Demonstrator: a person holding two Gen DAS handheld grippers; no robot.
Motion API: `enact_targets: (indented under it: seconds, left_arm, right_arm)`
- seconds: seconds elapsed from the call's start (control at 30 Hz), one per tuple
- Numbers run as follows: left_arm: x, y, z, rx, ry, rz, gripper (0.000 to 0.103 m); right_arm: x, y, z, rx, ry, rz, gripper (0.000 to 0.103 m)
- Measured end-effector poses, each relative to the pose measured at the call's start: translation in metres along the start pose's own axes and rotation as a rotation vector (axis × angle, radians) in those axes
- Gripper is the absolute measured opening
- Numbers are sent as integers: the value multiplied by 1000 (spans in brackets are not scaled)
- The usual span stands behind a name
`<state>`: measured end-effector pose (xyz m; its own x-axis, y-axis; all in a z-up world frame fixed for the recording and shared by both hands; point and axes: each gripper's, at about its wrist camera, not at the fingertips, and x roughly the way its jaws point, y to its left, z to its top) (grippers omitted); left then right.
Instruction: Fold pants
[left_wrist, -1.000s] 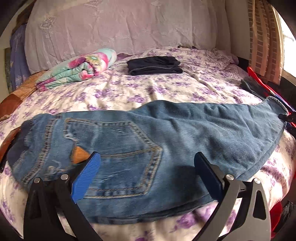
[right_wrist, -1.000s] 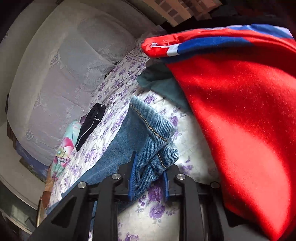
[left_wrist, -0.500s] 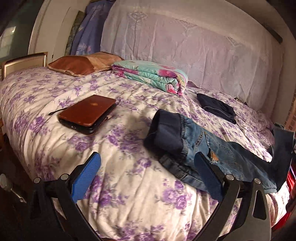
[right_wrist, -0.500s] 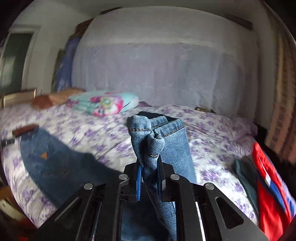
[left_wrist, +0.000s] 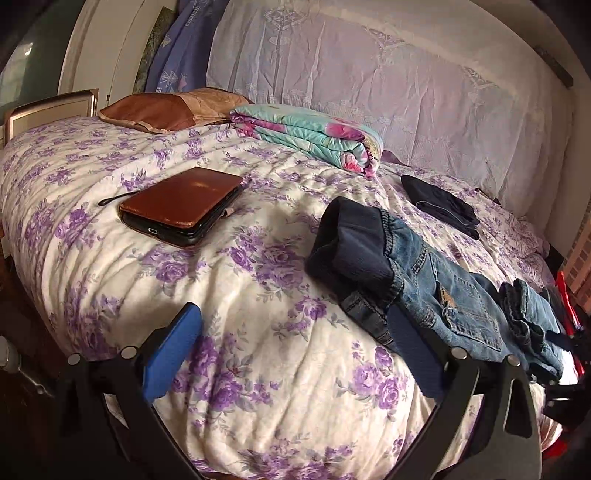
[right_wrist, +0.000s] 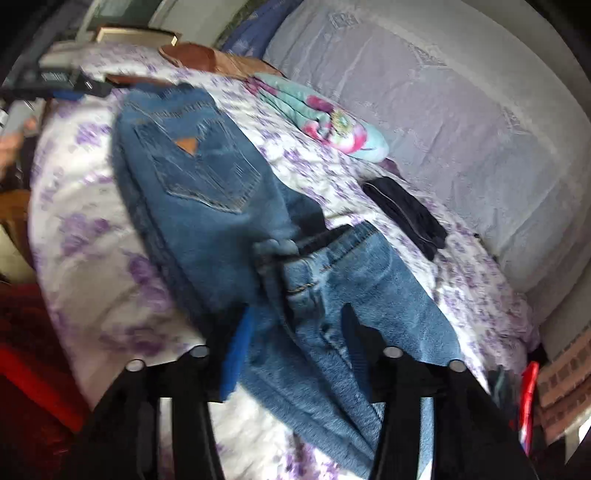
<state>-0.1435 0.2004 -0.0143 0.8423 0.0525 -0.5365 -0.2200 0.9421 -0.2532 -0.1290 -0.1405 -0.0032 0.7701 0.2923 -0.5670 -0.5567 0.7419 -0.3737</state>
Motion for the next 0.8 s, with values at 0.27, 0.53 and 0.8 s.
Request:
enact_targets:
  seconds: [0.27,0.53,0.8]
  left_arm:
    - [1,-9,-4,14,14,7,98]
    - [0,-19,-7,49,42,-13,98]
    - [3,-24,-6,1,94,-137,98]
  right_arm:
    - [39,-89,23,407,22,-125,64]
    - [48,-92,2,494,89,14,66]
    - [45,-62,-40,430,94,15,79]
